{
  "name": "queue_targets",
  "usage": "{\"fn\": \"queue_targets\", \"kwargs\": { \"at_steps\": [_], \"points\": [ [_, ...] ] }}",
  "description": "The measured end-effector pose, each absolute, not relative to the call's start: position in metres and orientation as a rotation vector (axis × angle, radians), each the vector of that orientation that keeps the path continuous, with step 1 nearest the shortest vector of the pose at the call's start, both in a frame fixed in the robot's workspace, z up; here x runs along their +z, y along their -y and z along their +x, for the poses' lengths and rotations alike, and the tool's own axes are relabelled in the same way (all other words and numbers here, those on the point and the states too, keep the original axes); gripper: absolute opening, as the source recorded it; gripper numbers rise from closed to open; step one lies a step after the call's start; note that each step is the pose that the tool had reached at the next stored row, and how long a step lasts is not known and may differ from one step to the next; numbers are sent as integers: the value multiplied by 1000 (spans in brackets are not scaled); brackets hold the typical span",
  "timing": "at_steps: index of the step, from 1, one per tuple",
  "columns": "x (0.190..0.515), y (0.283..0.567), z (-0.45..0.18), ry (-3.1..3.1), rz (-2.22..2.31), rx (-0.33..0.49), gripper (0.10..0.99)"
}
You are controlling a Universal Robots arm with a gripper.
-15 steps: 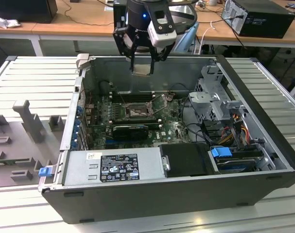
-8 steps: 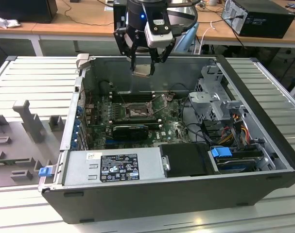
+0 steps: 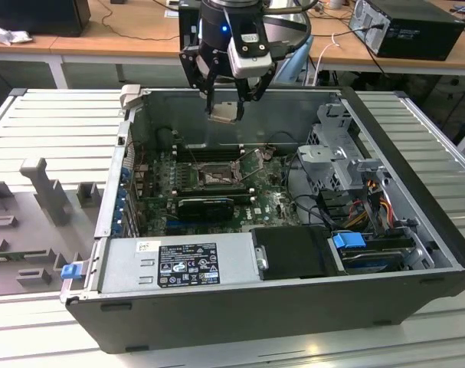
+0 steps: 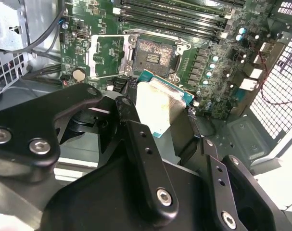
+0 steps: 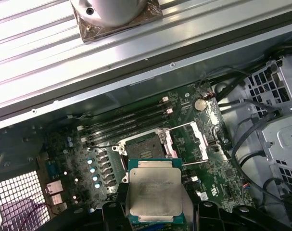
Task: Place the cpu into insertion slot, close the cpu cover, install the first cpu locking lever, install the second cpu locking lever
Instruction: 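Place the cpu into insertion slot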
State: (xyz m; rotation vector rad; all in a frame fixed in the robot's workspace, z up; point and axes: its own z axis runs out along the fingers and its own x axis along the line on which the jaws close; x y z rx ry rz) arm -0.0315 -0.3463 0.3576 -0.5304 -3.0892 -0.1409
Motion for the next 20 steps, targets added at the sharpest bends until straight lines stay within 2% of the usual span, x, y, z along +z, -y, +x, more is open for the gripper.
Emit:
{"fn": "queue_targets", "kwargs": {
  "at_steps": [20],
  "points": [
    [356, 346, -32, 3063, -686, -142, 522]
  ]
}}
